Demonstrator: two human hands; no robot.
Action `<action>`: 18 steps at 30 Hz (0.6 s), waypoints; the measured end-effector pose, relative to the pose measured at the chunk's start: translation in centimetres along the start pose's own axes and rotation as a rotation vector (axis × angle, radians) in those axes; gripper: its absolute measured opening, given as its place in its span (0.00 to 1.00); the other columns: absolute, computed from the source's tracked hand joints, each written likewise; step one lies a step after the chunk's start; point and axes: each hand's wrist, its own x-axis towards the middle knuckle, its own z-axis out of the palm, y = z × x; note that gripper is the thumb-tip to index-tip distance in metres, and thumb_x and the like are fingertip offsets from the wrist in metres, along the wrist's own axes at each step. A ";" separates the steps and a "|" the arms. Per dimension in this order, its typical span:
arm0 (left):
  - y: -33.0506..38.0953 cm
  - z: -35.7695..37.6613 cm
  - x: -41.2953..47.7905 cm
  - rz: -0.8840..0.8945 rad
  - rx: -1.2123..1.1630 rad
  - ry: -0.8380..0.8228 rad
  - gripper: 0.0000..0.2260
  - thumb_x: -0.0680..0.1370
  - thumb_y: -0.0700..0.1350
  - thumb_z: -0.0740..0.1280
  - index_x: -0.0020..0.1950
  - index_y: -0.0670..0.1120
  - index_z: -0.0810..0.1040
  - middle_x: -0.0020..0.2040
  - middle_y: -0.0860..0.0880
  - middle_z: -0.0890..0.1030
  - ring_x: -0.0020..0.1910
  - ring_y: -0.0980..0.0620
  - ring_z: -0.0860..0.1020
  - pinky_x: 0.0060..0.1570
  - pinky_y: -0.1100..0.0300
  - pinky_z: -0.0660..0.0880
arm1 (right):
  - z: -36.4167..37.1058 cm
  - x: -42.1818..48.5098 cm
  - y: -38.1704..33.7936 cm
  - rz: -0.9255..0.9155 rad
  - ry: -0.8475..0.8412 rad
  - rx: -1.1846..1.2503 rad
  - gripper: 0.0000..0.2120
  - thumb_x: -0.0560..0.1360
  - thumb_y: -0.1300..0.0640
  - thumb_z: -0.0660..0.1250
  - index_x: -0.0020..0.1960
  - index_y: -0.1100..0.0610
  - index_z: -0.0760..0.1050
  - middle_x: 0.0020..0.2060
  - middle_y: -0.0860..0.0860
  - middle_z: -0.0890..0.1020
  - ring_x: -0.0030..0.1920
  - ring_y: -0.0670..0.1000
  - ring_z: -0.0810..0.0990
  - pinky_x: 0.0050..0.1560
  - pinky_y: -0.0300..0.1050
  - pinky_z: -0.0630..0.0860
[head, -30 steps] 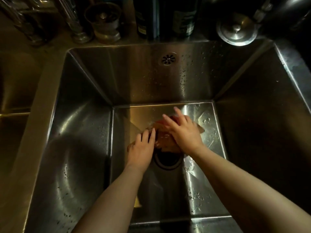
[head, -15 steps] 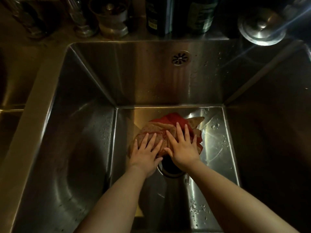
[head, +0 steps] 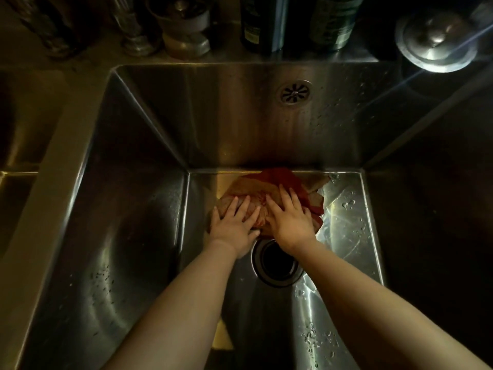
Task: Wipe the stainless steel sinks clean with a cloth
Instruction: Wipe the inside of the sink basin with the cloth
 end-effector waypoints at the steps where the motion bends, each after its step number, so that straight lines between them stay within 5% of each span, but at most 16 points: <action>1: 0.0 0.3 -0.3 0.007 -0.002 0.011 0.26 0.81 0.59 0.47 0.76 0.58 0.38 0.77 0.52 0.35 0.75 0.48 0.34 0.71 0.37 0.40 | 0.0 -0.2 0.0 -0.006 0.004 0.006 0.27 0.79 0.48 0.55 0.75 0.44 0.50 0.76 0.50 0.44 0.75 0.54 0.41 0.69 0.65 0.54; 10: 0.0 2.2 -3.0 0.132 -0.030 0.091 0.26 0.81 0.59 0.47 0.76 0.58 0.39 0.77 0.55 0.38 0.75 0.51 0.36 0.72 0.39 0.39 | -0.4 -4.0 -0.3 0.000 0.156 -0.061 0.18 0.75 0.47 0.57 0.61 0.53 0.71 0.72 0.56 0.63 0.69 0.59 0.60 0.61 0.64 0.64; 12: -0.2 2.4 -3.4 0.100 -0.039 0.138 0.28 0.81 0.60 0.47 0.76 0.57 0.37 0.77 0.55 0.37 0.75 0.52 0.36 0.71 0.38 0.38 | -0.3 -4.4 -0.7 -0.016 0.174 -0.059 0.21 0.73 0.43 0.58 0.64 0.50 0.68 0.74 0.57 0.57 0.72 0.62 0.55 0.65 0.68 0.59; 15: -0.5 2.5 -3.3 0.015 -0.018 0.109 0.28 0.80 0.61 0.45 0.76 0.55 0.36 0.75 0.55 0.33 0.74 0.53 0.33 0.67 0.37 0.32 | 1.0 -4.4 -1.3 -0.052 0.041 -0.033 0.28 0.75 0.37 0.50 0.74 0.39 0.50 0.76 0.50 0.39 0.74 0.63 0.37 0.66 0.73 0.45; 18: -0.7 2.5 -2.9 -0.005 0.029 0.089 0.28 0.80 0.62 0.44 0.75 0.55 0.34 0.75 0.55 0.31 0.73 0.52 0.32 0.64 0.36 0.28 | 2.3 -3.9 -1.2 -0.034 -0.017 -0.060 0.28 0.77 0.37 0.46 0.75 0.39 0.43 0.74 0.49 0.31 0.72 0.62 0.28 0.66 0.73 0.42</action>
